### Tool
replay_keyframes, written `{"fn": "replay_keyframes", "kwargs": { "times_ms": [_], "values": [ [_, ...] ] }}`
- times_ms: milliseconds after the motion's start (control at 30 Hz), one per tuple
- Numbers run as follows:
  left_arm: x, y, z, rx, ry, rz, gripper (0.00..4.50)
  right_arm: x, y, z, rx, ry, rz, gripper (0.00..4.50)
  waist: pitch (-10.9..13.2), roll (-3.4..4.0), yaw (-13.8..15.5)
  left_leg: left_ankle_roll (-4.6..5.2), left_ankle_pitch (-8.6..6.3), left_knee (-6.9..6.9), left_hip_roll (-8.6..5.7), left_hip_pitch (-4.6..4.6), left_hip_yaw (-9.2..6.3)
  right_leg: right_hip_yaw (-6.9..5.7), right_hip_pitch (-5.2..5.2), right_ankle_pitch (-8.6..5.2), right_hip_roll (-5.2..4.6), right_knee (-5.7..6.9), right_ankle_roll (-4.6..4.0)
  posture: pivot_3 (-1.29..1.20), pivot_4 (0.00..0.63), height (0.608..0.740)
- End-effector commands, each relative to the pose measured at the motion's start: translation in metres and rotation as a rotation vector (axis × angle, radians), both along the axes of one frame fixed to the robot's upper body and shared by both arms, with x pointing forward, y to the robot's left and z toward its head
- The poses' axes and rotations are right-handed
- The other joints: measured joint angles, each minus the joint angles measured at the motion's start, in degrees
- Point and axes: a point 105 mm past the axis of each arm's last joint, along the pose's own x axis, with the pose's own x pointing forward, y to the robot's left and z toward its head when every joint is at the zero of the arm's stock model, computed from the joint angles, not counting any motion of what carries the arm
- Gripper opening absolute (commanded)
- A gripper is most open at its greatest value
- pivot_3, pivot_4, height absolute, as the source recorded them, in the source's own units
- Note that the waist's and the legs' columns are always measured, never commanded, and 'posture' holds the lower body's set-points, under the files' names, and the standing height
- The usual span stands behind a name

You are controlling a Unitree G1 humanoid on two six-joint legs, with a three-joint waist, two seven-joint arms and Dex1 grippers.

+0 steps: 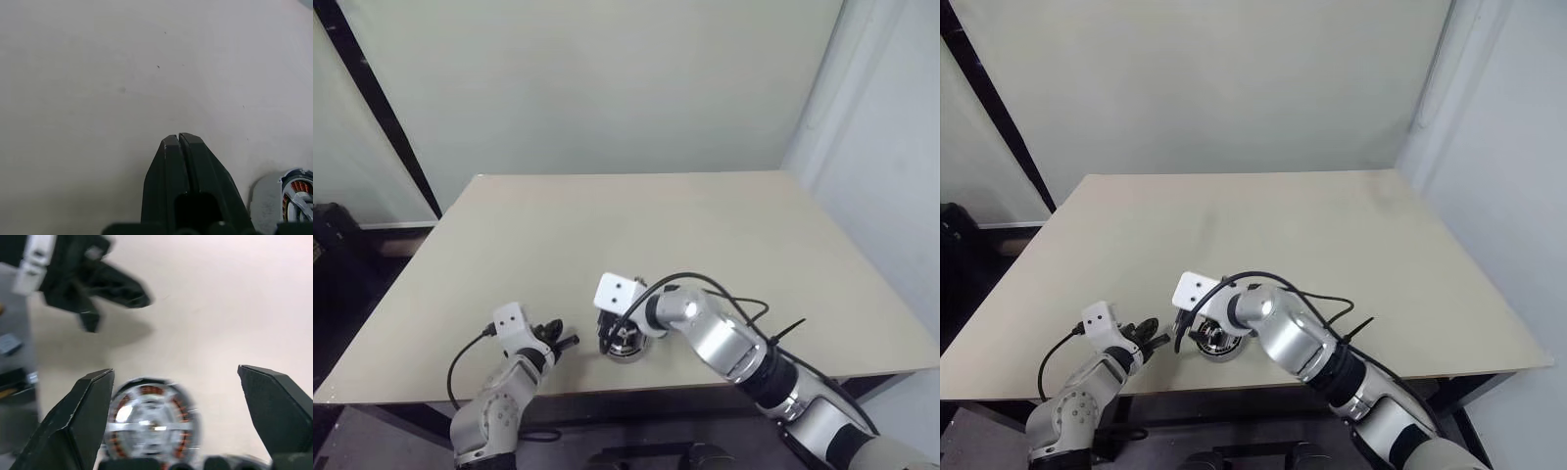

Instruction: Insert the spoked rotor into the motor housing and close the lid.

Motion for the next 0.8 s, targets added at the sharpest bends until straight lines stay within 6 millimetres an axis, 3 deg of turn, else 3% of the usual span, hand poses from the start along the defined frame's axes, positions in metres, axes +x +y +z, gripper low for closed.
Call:
{"fn": "replay_keyframes", "kwargs": {
  "times_ms": [33,167,300,400,533,800],
  "values": [
    [0.003,-0.004,0.019,0.018,-0.075,-0.062,0.00,0.032,-0.027,0.047,0.038,-0.192,-0.088,4.48,0.00,0.00,0.01,0.01,0.01,0.04,-0.02,-0.01,0.00,0.01,0.02,0.00,-0.01,-0.01,0.00,0.00,0.000,0.740],
    [0.000,-0.013,0.024,0.028,-0.088,-0.166,0.00,0.055,-0.066,0.047,-0.073,-0.240,-0.167,4.48,0.00,-0.02,0.02,0.01,0.00,0.07,-0.03,-0.01,0.03,0.03,0.05,-0.03,-0.04,-0.06,-0.05,0.00,0.000,0.740],
    [-0.007,-0.027,0.033,0.048,-0.112,-0.336,0.00,0.060,-0.095,0.023,-0.231,-0.213,-0.172,4.48,0.01,0.00,-0.04,0.02,0.00,-0.06,-0.04,-0.01,0.04,0.05,0.00,-0.07,-0.03,-0.06,-0.13,0.00,0.000,0.740],
    [-0.011,-0.031,0.038,0.067,-0.123,-0.420,0.00,0.059,-0.104,0.006,-0.273,-0.168,-0.175,4.48,0.01,0.01,-0.06,0.04,0.00,-0.16,0.01,0.01,0.06,0.07,-0.04,-0.08,0.02,-0.06,-0.14,0.00,0.000,0.740],
    [-0.014,-0.035,0.044,0.080,-0.128,-0.498,0.00,0.050,-0.095,-0.019,-0.228,-0.072,-0.164,4.48,0.01,0.02,-0.03,0.04,0.00,-0.16,0.07,0.02,0.04,0.06,-0.04,-0.08,0.07,-0.05,-0.14,0.00,0.000,0.740],
    [-0.012,-0.033,0.050,0.108,-0.132,-0.509,0.00,0.022,-0.038,-0.031,0.060,0.093,-0.125,4.48,0.02,0.02,-0.02,0.05,0.00,-0.05,0.07,0.03,0.06,0.08,0.01,-0.02,0.04,-0.02,-0.03,0.00,0.000,0.740]
  ]
}}
